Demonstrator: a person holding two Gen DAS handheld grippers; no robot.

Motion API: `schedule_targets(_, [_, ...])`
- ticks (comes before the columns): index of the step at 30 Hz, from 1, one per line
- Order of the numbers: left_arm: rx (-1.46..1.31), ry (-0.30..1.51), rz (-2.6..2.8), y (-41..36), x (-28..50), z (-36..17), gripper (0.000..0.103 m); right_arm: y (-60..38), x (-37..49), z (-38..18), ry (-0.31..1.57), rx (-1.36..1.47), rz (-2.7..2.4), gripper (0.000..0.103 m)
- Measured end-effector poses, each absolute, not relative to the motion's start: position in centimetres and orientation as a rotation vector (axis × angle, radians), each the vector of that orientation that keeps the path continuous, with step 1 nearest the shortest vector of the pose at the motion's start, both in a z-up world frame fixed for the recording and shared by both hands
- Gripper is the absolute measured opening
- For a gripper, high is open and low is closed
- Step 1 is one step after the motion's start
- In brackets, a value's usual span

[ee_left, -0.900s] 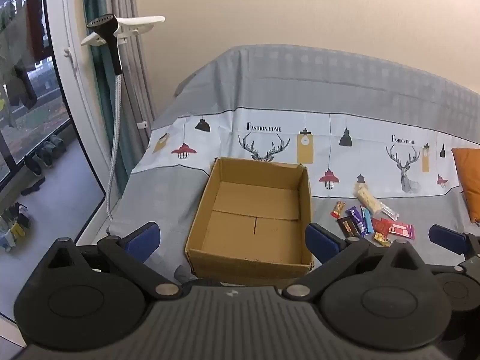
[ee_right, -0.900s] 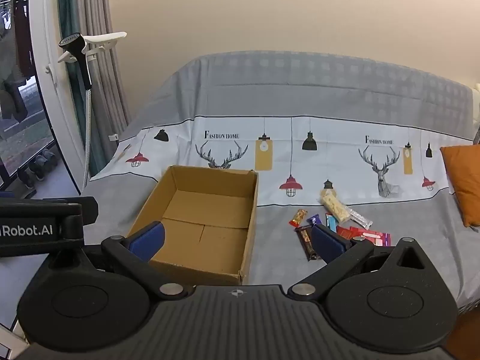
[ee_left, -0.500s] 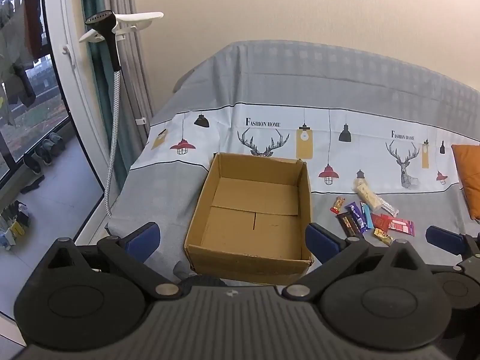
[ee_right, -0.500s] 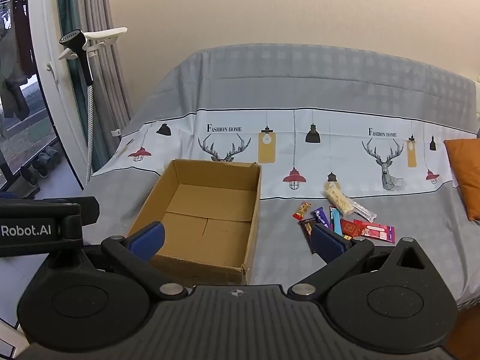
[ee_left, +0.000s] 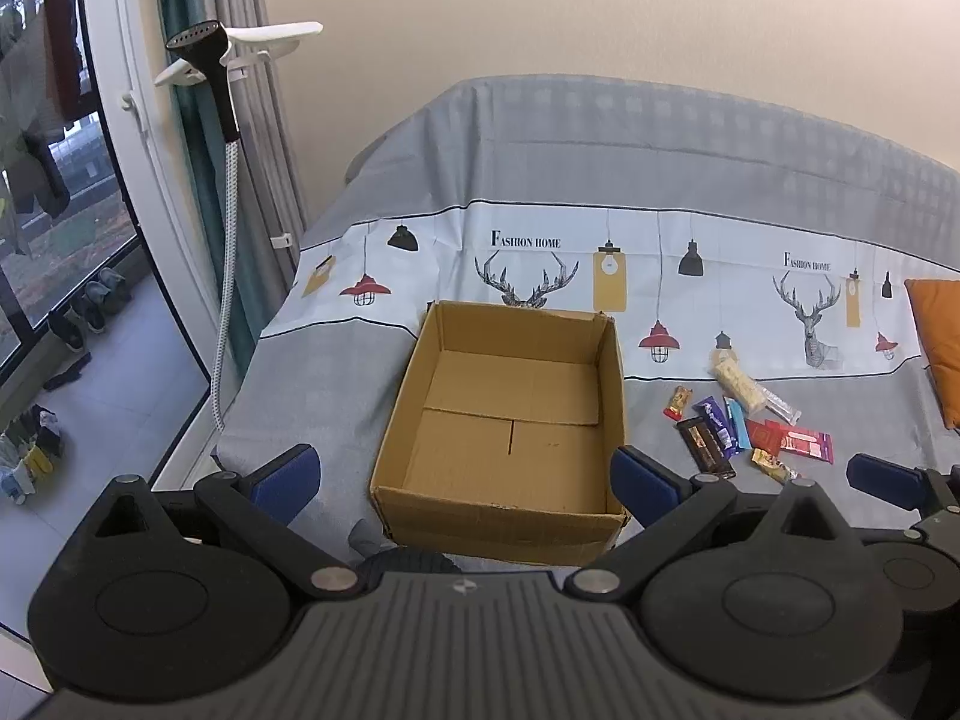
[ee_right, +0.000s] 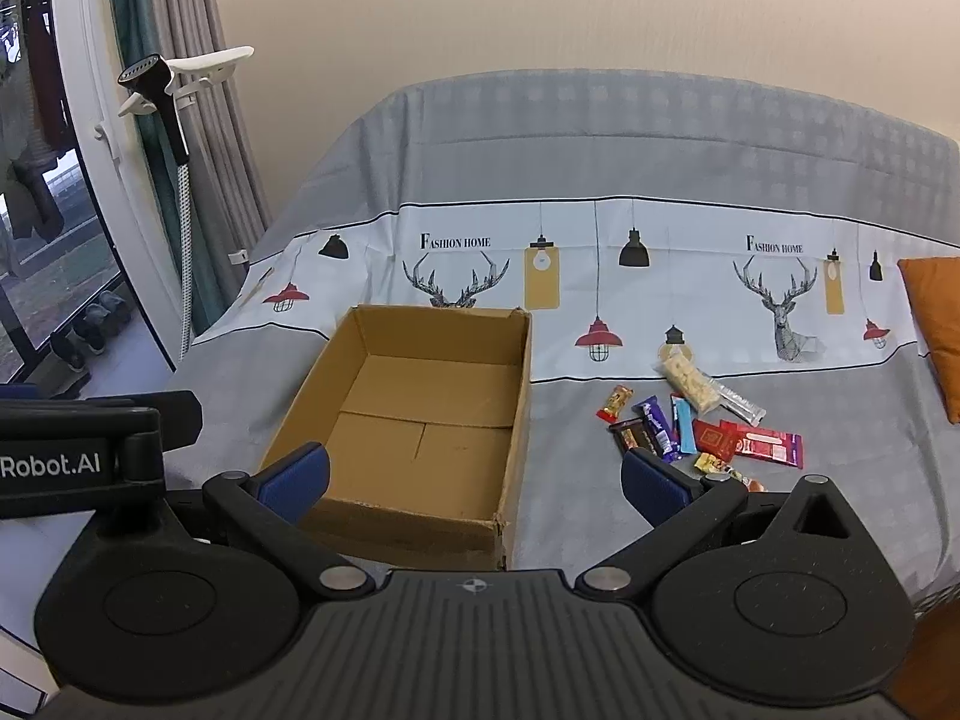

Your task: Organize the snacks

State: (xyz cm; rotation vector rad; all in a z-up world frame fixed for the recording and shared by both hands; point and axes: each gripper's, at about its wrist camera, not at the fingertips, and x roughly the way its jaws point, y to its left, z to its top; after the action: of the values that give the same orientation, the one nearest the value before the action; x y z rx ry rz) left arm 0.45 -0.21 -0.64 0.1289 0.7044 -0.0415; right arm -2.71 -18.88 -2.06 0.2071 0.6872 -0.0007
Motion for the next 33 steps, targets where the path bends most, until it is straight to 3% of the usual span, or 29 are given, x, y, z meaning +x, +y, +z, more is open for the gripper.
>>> schedule_targets(33, [0.128, 0.714, -0.041, -0.15, 0.60, -0.61, 0.103, -18.66, -3.04, -2.47, 0.689, 0.198, 0.000, 0.103])
